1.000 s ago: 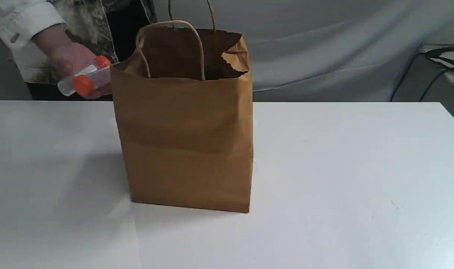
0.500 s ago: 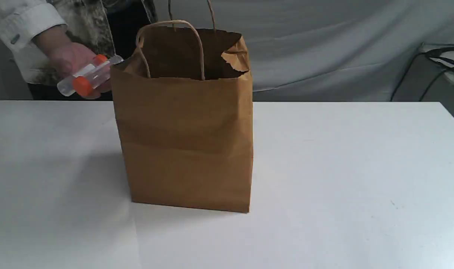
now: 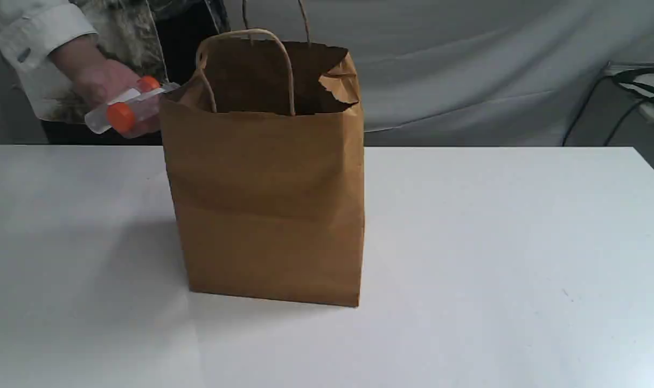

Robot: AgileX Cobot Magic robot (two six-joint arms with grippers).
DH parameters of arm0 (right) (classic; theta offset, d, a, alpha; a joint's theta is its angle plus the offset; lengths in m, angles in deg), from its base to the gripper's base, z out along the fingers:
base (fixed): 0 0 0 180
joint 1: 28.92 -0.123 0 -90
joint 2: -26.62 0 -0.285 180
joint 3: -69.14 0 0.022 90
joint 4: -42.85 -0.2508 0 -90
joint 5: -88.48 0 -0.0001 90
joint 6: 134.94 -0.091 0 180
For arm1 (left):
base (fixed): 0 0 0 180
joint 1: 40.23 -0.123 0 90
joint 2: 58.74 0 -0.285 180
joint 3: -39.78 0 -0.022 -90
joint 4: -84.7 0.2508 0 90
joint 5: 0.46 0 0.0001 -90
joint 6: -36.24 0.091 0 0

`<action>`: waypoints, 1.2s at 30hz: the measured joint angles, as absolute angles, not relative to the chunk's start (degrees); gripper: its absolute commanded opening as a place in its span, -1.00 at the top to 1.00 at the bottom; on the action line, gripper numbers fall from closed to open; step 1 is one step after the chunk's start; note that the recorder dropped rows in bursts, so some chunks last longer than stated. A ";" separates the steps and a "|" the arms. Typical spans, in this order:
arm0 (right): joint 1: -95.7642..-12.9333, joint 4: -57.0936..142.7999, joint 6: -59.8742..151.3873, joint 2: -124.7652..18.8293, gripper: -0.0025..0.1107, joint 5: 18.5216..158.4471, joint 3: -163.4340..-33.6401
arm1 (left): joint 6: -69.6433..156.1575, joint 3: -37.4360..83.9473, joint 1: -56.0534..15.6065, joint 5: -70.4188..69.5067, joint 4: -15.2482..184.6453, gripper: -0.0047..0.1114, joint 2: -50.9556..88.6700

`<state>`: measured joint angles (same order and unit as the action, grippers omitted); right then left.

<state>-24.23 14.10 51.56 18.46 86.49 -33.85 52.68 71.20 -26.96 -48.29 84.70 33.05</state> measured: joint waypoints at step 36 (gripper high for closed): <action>-24.23 14.10 51.70 18.46 0.31 93.55 -33.85 | 89.63 105.33 -38.35 -69.66 36.52 -0.11 72.36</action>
